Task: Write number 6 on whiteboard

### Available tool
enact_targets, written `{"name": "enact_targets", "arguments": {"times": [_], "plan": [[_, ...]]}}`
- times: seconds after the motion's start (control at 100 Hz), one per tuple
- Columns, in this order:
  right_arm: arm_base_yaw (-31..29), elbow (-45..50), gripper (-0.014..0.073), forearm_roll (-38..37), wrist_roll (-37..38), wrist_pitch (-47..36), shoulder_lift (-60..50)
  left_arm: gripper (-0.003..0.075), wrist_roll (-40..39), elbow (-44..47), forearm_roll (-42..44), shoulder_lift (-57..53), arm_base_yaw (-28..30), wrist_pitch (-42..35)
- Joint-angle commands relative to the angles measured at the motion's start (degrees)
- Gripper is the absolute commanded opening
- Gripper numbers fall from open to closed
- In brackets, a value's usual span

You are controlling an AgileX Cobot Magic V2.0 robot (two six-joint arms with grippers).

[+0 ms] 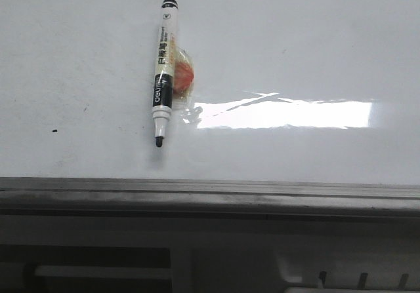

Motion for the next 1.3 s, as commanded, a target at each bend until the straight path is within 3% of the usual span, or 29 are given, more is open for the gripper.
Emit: {"name": "enact_targets", "arguments": {"times": [0.0, 0.98, 1.08, 1.2, 1.29], "plan": [[-0.2, 1.6, -0.0064, -1.1, -0.3, -1.8, -1.1, -0.0019, -0.6, 2.6, -0.9, -1.7, 0.2, -3.3], [-0.2, 1.6, -0.0064, -1.2, -0.3, -3.1, -1.1, -0.0019, -0.6, 2.6, 0.5, -1.7, 0.2, -3.9], [-0.2, 1.6, -0.0064, 3.4, -0.3, -10.2, -1.1, -0.0019, -0.6, 2.6, -9.1, -1.7, 0.2, -6.5], [-0.2, 1.6, -0.0064, 12.0, -0.3, -21.2, -1.1, -0.0019, -0.6, 2.6, -33.5, -1.7, 0.2, -9.3], [-0.2, 1.6, -0.0064, 18.2, -0.2, -26.0, -1.1, -0.0019, -0.6, 2.6, -40.8, -1.7, 0.2, -12.2]]}}
